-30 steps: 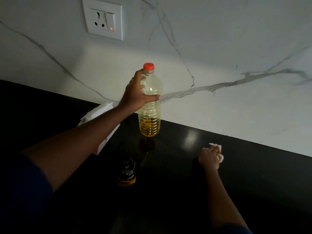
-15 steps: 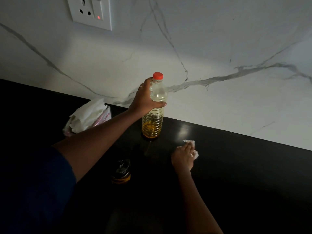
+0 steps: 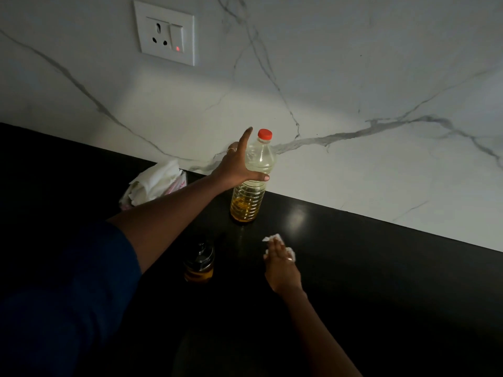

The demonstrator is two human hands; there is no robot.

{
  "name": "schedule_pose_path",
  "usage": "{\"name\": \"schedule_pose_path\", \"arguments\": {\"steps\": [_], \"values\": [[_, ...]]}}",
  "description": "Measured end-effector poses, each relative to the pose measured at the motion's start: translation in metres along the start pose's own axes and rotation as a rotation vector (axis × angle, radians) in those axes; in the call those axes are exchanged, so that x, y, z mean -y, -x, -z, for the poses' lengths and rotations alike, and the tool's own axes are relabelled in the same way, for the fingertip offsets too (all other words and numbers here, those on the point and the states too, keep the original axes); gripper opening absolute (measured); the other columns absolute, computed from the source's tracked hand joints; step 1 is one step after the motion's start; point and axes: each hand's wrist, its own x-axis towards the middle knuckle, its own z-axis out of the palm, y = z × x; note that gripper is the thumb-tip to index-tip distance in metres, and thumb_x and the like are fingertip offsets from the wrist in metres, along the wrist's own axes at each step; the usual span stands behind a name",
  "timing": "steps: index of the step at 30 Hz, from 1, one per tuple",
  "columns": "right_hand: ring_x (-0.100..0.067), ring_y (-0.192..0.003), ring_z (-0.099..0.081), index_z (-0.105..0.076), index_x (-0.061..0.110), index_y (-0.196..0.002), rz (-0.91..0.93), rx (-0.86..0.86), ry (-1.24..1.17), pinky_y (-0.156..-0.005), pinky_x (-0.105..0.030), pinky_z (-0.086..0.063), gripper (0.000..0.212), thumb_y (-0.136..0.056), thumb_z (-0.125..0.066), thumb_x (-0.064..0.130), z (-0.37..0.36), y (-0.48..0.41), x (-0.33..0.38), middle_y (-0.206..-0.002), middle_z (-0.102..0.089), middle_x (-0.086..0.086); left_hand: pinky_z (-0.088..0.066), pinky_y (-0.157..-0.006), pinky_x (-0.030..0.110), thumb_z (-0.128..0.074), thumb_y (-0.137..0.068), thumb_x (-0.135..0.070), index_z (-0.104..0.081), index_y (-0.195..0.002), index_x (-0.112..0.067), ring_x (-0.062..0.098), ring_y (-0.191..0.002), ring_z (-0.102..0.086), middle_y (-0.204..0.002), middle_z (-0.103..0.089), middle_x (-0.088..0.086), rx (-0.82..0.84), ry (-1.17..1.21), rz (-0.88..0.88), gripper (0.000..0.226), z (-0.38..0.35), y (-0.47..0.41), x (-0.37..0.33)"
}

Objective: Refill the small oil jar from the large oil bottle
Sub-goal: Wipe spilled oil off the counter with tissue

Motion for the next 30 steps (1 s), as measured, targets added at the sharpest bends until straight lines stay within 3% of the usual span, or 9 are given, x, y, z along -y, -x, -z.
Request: {"name": "schedule_pose_path", "arguments": {"steps": [3,5,8,12,14,17,21,26,30], "values": [[-0.023,-0.146,-0.003,-0.012,0.010,-0.149,-0.227,-0.048,-0.031,-0.115,-0.038,-0.020,0.057,-0.099,-0.035,0.024,0.000,0.002,-0.039,-0.158,0.005,-0.009,-0.032,-0.104,0.038,-0.073,-0.076,-0.037,-0.015,-0.147,-0.020,0.028,-0.137,-0.030,-0.151,-0.025,0.014,-0.038,0.027,0.029,0.094,0.009,0.021,0.014],[-0.027,-0.145,0.004,-0.019,0.005,-0.147,-0.288,-0.063,0.039,-0.117,-0.043,-0.014,0.053,-0.099,-0.032,0.023,-0.004,-0.001,-0.053,-0.157,0.003,-0.016,-0.036,-0.097,0.031,-0.066,-0.083,-0.036,-0.029,-0.143,-0.015,0.026,-0.131,-0.039,-0.147,-0.036,0.010,-0.070,0.056,0.063,0.073,0.012,0.043,0.029],[-0.029,-0.145,0.001,-0.006,-0.003,-0.147,-0.390,-0.096,0.003,-0.119,-0.044,-0.008,0.057,-0.101,-0.025,0.024,-0.006,-0.003,-0.038,-0.156,0.001,-0.020,-0.041,-0.093,0.028,-0.055,-0.089,-0.039,-0.040,-0.137,-0.015,0.024,-0.124,-0.049,-0.137,-0.049,0.010,-0.032,0.220,0.184,0.055,0.017,0.081,0.054],[-0.028,-0.145,0.001,-0.003,-0.002,-0.146,-0.281,-0.071,-0.004,-0.119,-0.042,-0.006,0.058,-0.101,-0.026,0.024,-0.016,-0.019,0.007,-0.156,0.000,-0.019,-0.041,-0.099,0.032,-0.039,-0.064,-0.087,-0.039,-0.130,-0.029,0.017,-0.118,-0.054,-0.126,-0.057,0.003,0.038,0.300,0.213,0.088,0.025,0.142,0.079],[-0.028,-0.145,0.001,-0.003,-0.001,-0.147,-0.197,-0.038,0.012,-0.119,-0.041,-0.005,0.059,-0.101,-0.028,0.026,-0.023,-0.031,0.031,-0.156,0.000,-0.018,-0.044,-0.096,0.026,-0.044,-0.050,-0.093,-0.036,-0.128,-0.027,0.012,-0.113,-0.056,-0.120,-0.058,0.001,0.046,0.384,0.236,0.102,0.021,0.169,0.092],[-0.028,-0.145,0.002,-0.003,-0.001,-0.147,-0.092,-0.004,0.035,-0.118,-0.040,-0.004,0.059,-0.101,-0.027,0.027,-0.032,-0.042,0.072,-0.156,0.000,-0.018,-0.044,-0.096,0.019,-0.076,-0.045,-0.068,-0.034,-0.127,-0.032,-0.001,-0.112,-0.054,-0.122,-0.053,-0.009,0.113,0.453,0.296,0.099,0.010,0.199,0.104],[-0.025,-0.145,0.006,0.000,0.000,-0.147,0.009,0.027,0.038,-0.117,-0.037,-0.001,0.060,-0.102,-0.028,0.026,-0.038,-0.051,0.111,-0.157,0.005,-0.016,-0.041,-0.100,0.020,-0.089,-0.054,-0.017,-0.034,-0.132,-0.032,0.001,-0.117,-0.049,-0.123,-0.052,-0.013,0.060,0.371,0.323,0.097,-0.017,0.210,0.107],[-0.022,-0.145,0.007,0.002,0.003,-0.148,0.182,0.121,0.070,-0.117,-0.034,-0.002,0.065,-0.101,-0.036,0.027,-0.030,-0.066,0.127,-0.157,0.008,-0.013,-0.036,-0.093,0.013,-0.086,-0.059,-0.011,-0.040,-0.134,-0.013,0.009,-0.117,-0.051,-0.126,-0.057,0.002,-0.130,0.337,0.379,0.089,-0.031,0.203,0.110],[-0.025,-0.145,0.004,0.000,0.001,-0.148,0.273,0.171,0.110,-0.117,-0.034,-0.002,0.057,-0.102,-0.028,0.021,-0.026,-0.080,0.141,-0.157,0.004,-0.016,-0.033,-0.082,-0.005,-0.087,-0.058,-0.012,-0.044,-0.131,-0.014,0.009,-0.113,-0.054,-0.113,-0.056,-0.009,-0.182,0.285,0.383,0.085,-0.017,0.206,0.119]]}}
